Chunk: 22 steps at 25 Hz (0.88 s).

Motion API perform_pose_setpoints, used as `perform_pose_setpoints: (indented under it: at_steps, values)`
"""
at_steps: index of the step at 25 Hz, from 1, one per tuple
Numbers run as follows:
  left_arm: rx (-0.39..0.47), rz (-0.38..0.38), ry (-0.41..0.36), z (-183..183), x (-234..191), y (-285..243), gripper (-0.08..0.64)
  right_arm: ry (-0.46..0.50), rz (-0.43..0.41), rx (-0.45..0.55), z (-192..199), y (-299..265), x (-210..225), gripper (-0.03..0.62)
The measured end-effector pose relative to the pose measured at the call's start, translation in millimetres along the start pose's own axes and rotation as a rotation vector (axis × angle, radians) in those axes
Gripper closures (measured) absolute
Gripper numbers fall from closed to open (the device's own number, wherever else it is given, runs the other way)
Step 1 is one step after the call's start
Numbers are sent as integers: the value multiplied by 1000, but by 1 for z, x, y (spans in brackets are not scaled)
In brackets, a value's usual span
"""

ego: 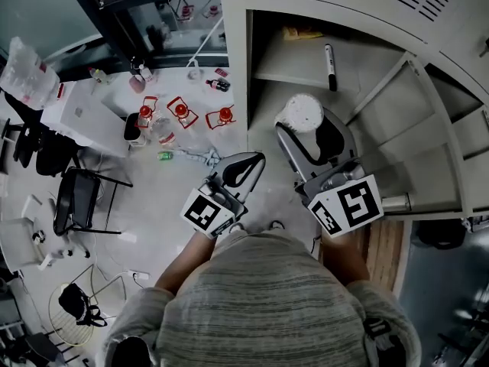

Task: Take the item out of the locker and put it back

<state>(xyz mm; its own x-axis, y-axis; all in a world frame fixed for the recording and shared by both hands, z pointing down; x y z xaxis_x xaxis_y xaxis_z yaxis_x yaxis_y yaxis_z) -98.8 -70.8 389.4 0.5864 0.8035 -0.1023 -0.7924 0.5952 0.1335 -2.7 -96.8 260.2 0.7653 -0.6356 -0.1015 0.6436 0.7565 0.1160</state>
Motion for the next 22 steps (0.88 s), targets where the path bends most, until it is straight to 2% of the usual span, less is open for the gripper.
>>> perform_pose_setpoints:
  at_steps: [14, 22]
  values:
    - [6, -4, 4, 0, 0, -11, 554, -19, -10, 35, -7, 2, 8, 328]
    - [4, -19, -4, 2, -5, -12, 554, 13, -3, 34, -12, -9, 19, 328]
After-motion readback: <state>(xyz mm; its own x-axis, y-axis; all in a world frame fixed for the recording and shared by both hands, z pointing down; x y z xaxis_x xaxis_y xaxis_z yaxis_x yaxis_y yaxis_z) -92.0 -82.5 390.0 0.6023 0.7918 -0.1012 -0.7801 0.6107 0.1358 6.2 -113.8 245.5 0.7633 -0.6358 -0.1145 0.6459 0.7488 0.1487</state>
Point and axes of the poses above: the fingertips, and each gripper's own axes: y backward along the fingers, x to its right, z out of its underside, the point moved 4 cm from there along y, backward along the fingers, and after that the axes turned 2 degrees about y, right-handed, at the moved point
